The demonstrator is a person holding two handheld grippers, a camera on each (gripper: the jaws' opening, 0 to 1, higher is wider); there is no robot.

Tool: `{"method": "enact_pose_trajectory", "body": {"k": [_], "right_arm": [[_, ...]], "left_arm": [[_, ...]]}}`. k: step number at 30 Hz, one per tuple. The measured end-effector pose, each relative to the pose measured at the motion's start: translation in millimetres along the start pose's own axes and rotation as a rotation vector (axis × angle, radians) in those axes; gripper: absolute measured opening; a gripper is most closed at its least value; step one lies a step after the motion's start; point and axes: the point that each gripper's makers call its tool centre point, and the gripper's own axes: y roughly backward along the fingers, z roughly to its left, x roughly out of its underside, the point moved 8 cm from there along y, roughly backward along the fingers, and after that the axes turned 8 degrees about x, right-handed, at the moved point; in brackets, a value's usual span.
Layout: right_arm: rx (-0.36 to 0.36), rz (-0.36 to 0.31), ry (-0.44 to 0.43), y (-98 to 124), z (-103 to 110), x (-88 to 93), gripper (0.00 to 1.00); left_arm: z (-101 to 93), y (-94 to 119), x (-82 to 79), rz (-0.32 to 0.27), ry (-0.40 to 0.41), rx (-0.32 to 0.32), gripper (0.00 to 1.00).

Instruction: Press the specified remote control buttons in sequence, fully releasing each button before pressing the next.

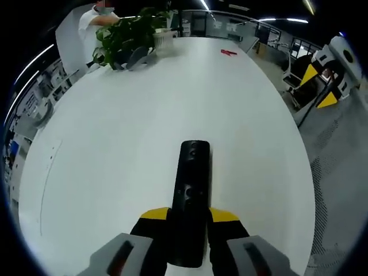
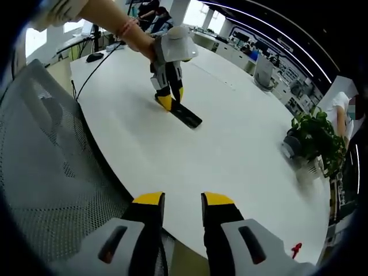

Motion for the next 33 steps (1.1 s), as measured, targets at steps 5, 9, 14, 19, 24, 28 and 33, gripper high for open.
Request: {"method": "enact_pose_trajectory", "body": {"k": [5, 9, 14, 19, 24, 28, 33], "right_arm": [[-0.002, 0.002, 0.005, -0.2, 0.5, 0.1, 0.26], [-0.003, 0.006, 0.01, -0.3, 1.0, 0.3, 0.26], [-0.004, 0.009, 0.015, -0.4, 1.4, 0.4, 0.25], [-0.005, 0.01, 0.016, -0.6, 1.4, 0.6, 0.25], [-0.009, 0.016, 0.024, -0.8, 2.3, 0.7, 0.25], [-0.011, 0.019, 0.03, -1.0, 2.8, 0.9, 0.25], [-0.014, 0.026, 0.034, -1.7, 3.1, 1.4, 0.25]], "left_arm": [[-5.9, 1.1, 3.6, -0.001, 0.01, 0.008, 0.24], [-11.7, 1.9, 5.8, -0.001, 0.014, 0.018, 0.24], [-19.8, 2.4, 9.4, -0.008, 0.024, 0.027, 0.24], [-28.6, 3.6, 14.5, -0.019, 0.023, 0.026, 0.24], [-35.2, 5.0, 19.0, -0.028, 0.032, 0.03, 0.24], [-40.1, 6.0, 21.7, -0.03, 0.036, 0.036, 0.24], [-46.0, 6.7, 24.1, -0.035, 0.041, 0.037, 0.24]]}}
